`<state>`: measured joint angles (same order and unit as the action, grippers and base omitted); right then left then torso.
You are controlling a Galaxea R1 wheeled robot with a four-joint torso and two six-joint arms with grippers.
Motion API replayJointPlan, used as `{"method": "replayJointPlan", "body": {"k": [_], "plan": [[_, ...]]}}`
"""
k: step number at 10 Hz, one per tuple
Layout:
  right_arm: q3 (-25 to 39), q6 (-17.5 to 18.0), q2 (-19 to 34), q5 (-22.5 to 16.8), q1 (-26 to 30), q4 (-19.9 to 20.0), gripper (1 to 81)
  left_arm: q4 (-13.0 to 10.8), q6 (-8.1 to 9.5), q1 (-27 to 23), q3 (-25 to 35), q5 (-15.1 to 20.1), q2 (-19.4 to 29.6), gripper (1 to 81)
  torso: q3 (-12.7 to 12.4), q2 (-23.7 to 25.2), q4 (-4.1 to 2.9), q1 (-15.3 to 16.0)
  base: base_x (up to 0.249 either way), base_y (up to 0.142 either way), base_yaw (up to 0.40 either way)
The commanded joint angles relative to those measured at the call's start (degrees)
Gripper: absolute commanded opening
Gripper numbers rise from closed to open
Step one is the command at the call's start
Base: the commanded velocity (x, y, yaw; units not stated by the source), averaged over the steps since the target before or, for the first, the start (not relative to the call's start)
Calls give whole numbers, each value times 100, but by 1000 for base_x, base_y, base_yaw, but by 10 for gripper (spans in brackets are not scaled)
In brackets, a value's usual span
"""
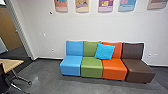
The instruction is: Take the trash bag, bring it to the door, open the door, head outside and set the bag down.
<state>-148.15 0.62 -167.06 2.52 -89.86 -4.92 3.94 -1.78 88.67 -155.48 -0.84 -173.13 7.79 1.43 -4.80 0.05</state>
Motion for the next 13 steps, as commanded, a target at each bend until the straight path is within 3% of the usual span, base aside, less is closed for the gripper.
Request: {"method": "replayJointPlan", "body": {"k": [1,7,13], "plan": [[24,-1,47,-340,183,27,811,11,-33,-143,0,383,33,811,-2,0,0,0,155,0,0],[-72,16,47,-323,156,44,811,10,-33,-127,0,383,24,811,-2,0,0,0,151,0,0],[278,8,249,-481,139,9,811,2,-7,-135,113,444,67,811,0,-4,0,2,14,0,0]]}}
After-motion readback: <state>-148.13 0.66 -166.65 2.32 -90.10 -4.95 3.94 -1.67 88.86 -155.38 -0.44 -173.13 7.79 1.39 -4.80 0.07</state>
